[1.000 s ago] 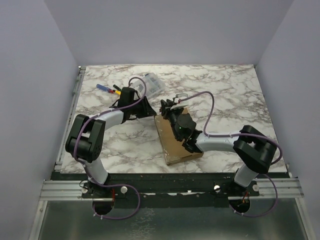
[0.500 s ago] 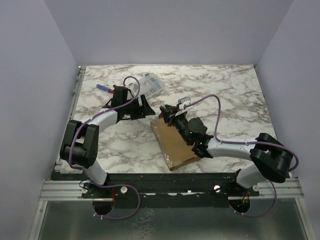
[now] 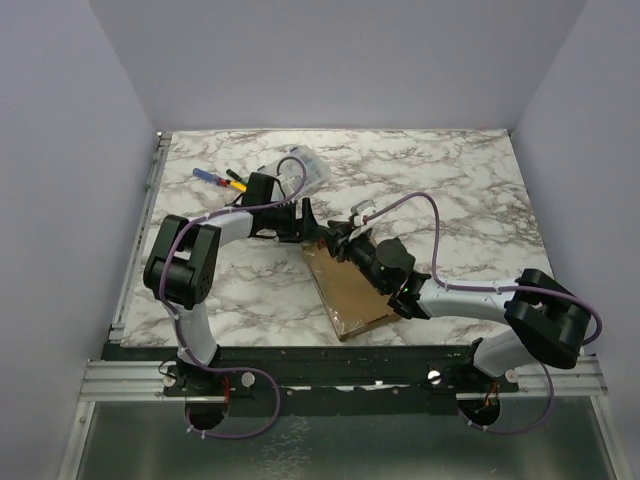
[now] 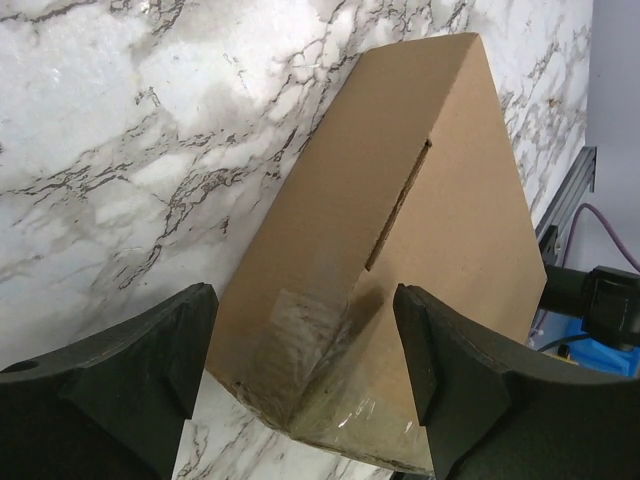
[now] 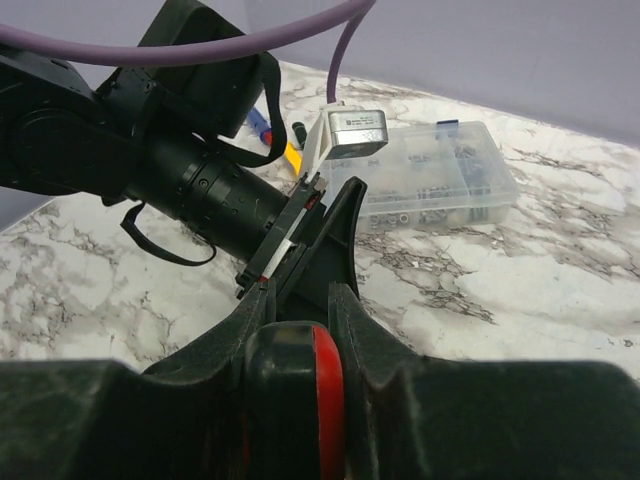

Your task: Unpack the express box

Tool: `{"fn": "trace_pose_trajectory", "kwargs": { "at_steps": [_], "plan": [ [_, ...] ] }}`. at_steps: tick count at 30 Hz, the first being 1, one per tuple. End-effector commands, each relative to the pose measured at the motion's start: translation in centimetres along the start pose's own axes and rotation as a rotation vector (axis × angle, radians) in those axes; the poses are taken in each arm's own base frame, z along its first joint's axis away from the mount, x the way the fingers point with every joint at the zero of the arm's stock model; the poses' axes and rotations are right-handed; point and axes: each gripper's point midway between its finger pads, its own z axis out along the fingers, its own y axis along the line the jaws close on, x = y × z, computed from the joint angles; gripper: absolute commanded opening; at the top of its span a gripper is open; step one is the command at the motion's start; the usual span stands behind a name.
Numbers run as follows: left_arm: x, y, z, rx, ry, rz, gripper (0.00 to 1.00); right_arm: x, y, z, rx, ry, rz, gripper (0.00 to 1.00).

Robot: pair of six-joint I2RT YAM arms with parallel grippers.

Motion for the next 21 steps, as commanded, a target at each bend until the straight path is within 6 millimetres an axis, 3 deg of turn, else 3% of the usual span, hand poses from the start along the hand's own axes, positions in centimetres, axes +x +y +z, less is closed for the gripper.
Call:
{"fn": "trace_pose_trajectory", "kwargs": {
  "at_steps": [1,8,10,16,21],
  "plan": [
    [0.8,0.7,0.6,-0.007,0.026,0.007,0.79,-0.8,0.8,0.1,-0.026,-0.017,0.015,0.01],
    [1.2,5.0,-1.1,-0.154,-0.016,-0.111,0.67,-0.4,0.9,0.6,-0.025,-0.007,0.015,0.01],
    [1.2,5.3,-1.6,-0.164,-0.026,-0.119,0.64,-0.6,1.0,1.0,-0.020,-0.015,0.018,0.01],
    [1.6,4.4,-1.8,-0.110,-0.030,-0.151,0.63,-0.8,2.3,2.1,-0.037,-0.051,0.043,0.01],
    [0.2,2.2,-3.2,0.001,-0.123,-0.190,0.78,-1.1,3.2,2.4,-0.028,-0.074,0.045,0.01]
  ]
}}
